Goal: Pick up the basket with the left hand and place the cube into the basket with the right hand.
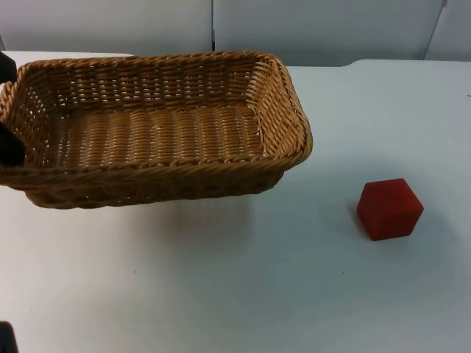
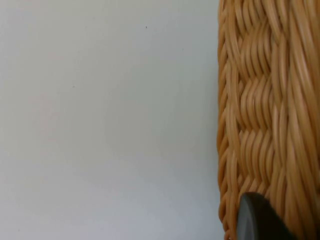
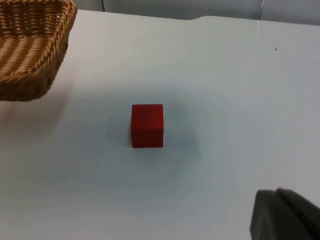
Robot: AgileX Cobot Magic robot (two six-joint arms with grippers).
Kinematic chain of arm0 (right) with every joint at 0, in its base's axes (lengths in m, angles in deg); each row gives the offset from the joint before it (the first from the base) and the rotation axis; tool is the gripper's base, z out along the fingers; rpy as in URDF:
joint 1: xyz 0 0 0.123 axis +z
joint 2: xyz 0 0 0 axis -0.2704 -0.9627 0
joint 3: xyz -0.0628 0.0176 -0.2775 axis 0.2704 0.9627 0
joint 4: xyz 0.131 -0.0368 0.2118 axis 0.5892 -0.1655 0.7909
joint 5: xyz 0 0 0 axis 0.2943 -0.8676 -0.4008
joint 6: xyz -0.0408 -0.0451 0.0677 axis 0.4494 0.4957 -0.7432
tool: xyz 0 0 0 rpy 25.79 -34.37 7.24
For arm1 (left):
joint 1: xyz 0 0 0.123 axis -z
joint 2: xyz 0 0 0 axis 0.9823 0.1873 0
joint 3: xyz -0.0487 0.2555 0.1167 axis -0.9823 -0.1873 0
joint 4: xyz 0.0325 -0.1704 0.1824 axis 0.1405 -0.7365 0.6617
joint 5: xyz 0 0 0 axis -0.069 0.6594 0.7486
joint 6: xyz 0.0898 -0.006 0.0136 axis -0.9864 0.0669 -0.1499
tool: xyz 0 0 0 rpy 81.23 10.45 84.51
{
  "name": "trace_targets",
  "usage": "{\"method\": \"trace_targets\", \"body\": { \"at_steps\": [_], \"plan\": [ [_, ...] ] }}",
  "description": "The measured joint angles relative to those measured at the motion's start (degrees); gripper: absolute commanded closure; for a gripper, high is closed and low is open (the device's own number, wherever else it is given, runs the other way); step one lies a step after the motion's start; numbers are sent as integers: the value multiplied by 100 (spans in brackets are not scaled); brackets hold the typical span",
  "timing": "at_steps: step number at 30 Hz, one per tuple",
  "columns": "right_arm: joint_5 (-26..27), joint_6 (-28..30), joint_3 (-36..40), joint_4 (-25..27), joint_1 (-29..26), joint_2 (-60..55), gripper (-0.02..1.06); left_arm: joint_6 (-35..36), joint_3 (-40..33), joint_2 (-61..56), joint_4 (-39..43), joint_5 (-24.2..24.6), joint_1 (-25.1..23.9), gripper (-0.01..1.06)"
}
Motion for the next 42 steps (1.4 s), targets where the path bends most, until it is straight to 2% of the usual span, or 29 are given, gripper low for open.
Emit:
{"method": "trace_targets", "body": {
  "at_steps": [4,8,9,10,13,14,18,19,20,22,24,25,29,30,37,40,41,42],
  "plan": [
    [25,-31,0,-55,0,-647,105,0,0,0,0,-14,0,105],
    [677,-31,-178,-69,0,-1670,105,0,0,0,0,-32,0,105],
    [677,-31,-178,-69,0,-1670,105,0,0,0,0,-32,0,105],
    [1081,-72,-345,-98,0,-2244,105,0,0,0,0,-41,0,105],
    [1568,-189,-759,-188,0,-3580,105,0,0,0,0,-41,0,105],
    [1568,-189,-759,-188,0,-3580,105,0,0,0,0,-41,0,105],
    [1745,-216,-1528,-188,0,-5637,105,0,0,0,0,-67,0,105],
    [1745,-216,-1528,-188,0,-5637,104,0,0,0,0,-67,0,105],
    [1745,-201,-1763,-162,0,-6108,104,0,0,0,0,-67,0,105],
    [1513,-59,-2317,48,0,-7420,98,0,0,0,0,-71,0,105],
    [1406,-9,-2550,175,0,-7811,86,0,0,0,0,-81,0,105],
    [1279,34,-2740,323,0,-8248,86,0,0,0,0,-81,0,105],
    [909,71,-3514,1027,0,-9543,46,0,0,0,0,-81,0,105],
    [864,71,-3671,1216,0,-9766,40,0,0,0,0,-81,0,105],
    [900,-140,-4119,1460,33,-10304,38,0,0,0,0,-81,0,105],
    [1218,-289,-4155,1308,323,-10437,38,0,0,0,0,-85,0,105],
    [1365,-428,-4180,1109,602,-10499,38,0,0,0,0,-85,0,105],
    [1365,-428,-4180,1109,602,-10499,38,0,0,0,0,-85,0,105]
  ]
}}
